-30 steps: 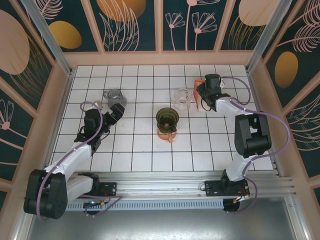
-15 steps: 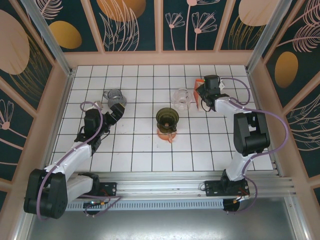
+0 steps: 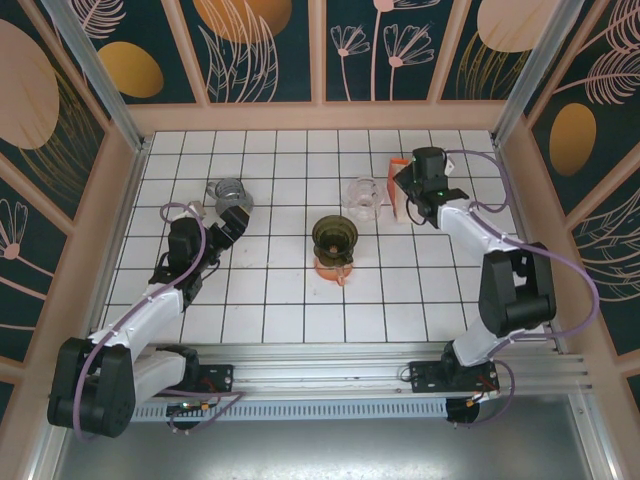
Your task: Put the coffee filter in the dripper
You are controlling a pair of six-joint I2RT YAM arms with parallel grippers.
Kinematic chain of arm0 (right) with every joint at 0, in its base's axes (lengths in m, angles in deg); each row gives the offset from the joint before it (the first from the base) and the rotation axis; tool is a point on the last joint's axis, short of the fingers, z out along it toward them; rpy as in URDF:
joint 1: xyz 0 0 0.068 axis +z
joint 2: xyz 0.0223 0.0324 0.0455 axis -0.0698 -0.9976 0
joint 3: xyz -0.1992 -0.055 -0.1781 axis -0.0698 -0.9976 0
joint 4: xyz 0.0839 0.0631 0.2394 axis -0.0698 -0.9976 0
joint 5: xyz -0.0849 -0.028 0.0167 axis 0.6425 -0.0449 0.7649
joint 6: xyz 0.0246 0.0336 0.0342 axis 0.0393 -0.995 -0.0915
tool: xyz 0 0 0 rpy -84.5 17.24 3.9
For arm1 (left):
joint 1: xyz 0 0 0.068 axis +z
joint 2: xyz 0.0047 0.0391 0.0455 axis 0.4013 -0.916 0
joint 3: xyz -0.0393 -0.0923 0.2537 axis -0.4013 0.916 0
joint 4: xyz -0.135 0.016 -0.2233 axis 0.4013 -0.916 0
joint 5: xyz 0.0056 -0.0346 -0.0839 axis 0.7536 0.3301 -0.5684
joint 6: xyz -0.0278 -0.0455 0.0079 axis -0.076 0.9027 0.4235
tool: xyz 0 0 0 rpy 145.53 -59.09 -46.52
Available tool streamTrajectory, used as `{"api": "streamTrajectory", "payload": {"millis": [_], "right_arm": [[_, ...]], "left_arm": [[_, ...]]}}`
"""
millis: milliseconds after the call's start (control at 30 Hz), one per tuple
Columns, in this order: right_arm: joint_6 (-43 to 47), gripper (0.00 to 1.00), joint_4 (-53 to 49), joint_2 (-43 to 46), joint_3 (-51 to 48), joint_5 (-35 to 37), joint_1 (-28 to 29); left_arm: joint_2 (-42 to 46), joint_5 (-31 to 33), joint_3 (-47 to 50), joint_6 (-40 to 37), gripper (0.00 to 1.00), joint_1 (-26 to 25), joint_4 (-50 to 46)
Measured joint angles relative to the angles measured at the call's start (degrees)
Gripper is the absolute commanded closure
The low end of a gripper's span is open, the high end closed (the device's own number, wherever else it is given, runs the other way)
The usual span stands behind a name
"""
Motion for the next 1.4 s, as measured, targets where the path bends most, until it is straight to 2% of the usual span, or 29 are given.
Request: {"api": "streamTrajectory", "payload": {"millis": [367,633,767,1033,1400], "right_arm": [[4.15,1.0,-8.92,11.8,-5.55,2.54,0.33],[7.48,1.0,-15.34,21.35,-5.4,2.36,0.85],[10.45,1.0,-20.65,23.52,-1.7,-0.55,2.34],[17.35,1.0,-33.79,20.09,15.98,-9.35,12.02],[22.77,1.0,-54.88,2.29,40.28,-12.9,24.26]], "left_arm": [[0.26,0.0,0.0,-0.04,0.02,0.0,-0.04],[0.46,-0.02,-0.02,-0.24,0.02,0.0,-0.07],[1.25,-0.96,-0.13,-0.42,0.03,0.0,-0.04],[1.73,-4.26,-2.29,-1.29,0.05,-0.07,-0.02],[1.49,-5.01,-4.11,-3.91,0.05,-4.66,-0.07]]}}
